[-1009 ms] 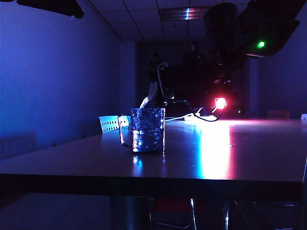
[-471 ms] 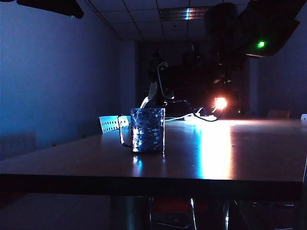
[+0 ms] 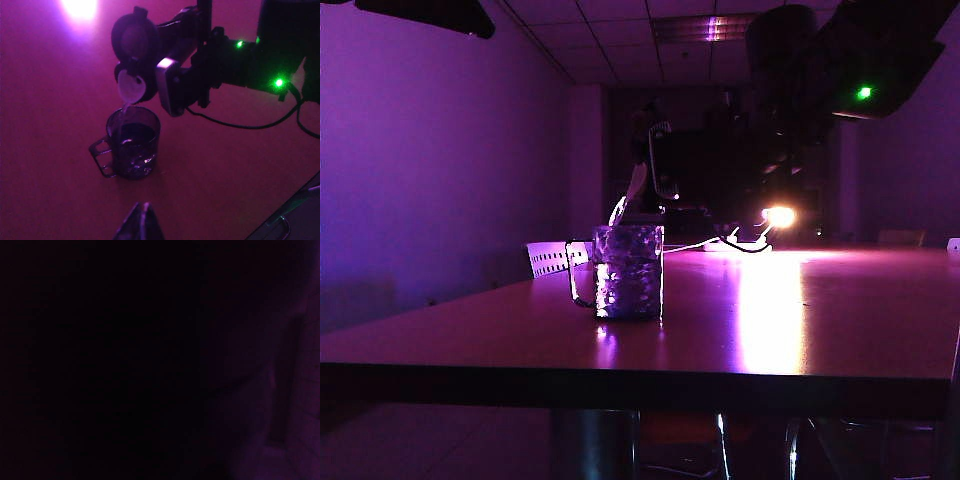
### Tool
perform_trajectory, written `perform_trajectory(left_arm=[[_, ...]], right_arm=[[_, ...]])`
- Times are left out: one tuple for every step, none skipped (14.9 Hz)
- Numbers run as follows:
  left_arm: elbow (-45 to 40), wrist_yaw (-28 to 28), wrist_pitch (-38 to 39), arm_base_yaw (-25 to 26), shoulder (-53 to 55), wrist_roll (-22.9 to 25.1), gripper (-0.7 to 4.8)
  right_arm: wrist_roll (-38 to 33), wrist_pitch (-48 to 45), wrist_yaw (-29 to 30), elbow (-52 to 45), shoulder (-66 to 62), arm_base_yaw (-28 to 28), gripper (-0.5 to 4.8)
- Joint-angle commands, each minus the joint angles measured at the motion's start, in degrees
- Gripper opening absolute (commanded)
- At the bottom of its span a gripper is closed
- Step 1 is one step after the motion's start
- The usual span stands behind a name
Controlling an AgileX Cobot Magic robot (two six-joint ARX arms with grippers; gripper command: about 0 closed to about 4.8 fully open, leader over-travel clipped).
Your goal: Pick up the black thermos cup, pour some water from it into the cup, and then put the thermos cup back on the table.
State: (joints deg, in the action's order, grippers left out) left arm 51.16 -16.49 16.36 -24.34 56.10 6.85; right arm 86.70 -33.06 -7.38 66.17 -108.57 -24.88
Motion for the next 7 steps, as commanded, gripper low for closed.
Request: perform_trajectory(left_arm=[[0.15,-0.39,-0.61,-0.02,-0.09,0.2,-0.06],[0.15,-0.28,-0.61,-0.02,-0.09,0.22,-0.06],[0.15,-0.28,-0.61,-0.02,-0.09,0.22,-0.05],[0.15,-0.26,-0.66,-0.02,-0.09,0.22,-0.06],[0.15,-0.26,-0.68,-0.02,-0.09,0.22,-0.05],[0.15,-0.26,-0.68,-0.02,-0.09,0.22,-0.06],[0.15,-0.26,-0.68,-0.02,-0.09,0.22,-0.05]], right_arm=[[-2.99,-2.78,-0.02,0.83,0.94,-0.07,0.76],[-3.02,-2.75,-0.02,0.83,0.94,-0.07,0.76],[-3.26,-2.75,-0.02,0.83,0.94,-0.07,0.76],[-4.17,-2.75,-0.02,0.83,0.94,-0.07,0.76],[-4.44,-2.75,-0.04,0.81,0.94,-0.07,0.76],[-4.72,-2.78,-0.02,0.83,0.94,-0.07,0.76],[-6.78,-2.8,-0.04,0.83,0.94,-0.07,0.76]])
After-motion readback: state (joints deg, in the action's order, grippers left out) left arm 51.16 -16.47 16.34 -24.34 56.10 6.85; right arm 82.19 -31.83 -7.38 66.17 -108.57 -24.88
